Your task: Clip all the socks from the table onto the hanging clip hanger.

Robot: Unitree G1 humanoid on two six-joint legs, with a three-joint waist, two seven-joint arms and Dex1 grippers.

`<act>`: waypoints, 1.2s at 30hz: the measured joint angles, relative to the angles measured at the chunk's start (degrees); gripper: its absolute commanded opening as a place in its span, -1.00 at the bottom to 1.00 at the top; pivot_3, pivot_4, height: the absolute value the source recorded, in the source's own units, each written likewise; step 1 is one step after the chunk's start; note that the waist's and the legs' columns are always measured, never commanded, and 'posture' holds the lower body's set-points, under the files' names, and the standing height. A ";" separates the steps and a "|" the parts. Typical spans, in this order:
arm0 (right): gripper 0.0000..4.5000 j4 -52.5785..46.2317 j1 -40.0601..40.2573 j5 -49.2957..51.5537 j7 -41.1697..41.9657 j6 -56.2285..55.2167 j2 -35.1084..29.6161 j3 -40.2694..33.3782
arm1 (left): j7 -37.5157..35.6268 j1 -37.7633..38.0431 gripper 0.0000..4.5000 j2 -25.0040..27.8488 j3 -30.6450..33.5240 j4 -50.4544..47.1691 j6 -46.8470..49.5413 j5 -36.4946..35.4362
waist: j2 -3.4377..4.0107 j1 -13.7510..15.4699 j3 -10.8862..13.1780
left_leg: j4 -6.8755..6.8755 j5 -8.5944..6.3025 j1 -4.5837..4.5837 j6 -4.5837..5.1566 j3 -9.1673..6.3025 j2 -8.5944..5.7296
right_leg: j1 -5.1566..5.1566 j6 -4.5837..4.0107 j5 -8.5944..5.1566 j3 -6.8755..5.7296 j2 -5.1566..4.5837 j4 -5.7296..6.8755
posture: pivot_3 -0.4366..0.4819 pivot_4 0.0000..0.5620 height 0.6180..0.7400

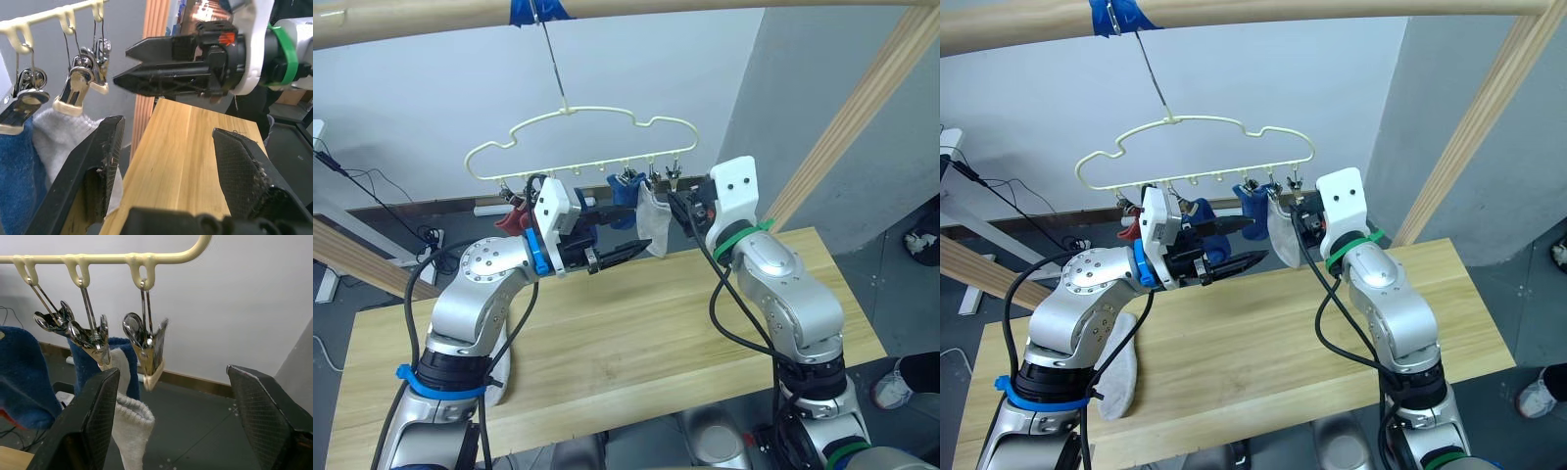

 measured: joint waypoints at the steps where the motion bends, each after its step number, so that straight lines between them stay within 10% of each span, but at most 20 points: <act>1: 0.62 0.43 -0.25 -0.16 -0.04 -0.33 0.32 0.00 | 0.00 -0.01 0.41 0.00 0.00 0.00 -0.03 0.01 | 0.00 0.00 0.00 | 0.00 0.00 0.00 0.00 0.00 0.00 | 0.00 0.00 0.00 0.00 0.00 0.00 | -0.71 -0.17 1.00; 36: 0.62 3.76 -3.46 -2.63 -6.49 1.85 14.40 -6.00 | -0.05 -2.45 0.41 -0.19 -0.04 1.00 -0.78 1.11 | 0.03 -0.05 -0.02 | 0.02 0.01 0.00 -0.01 -0.01 -0.01 | -0.03 -0.01 0.02 0.01 -0.02 0.10 | -0.72 -0.15 1.00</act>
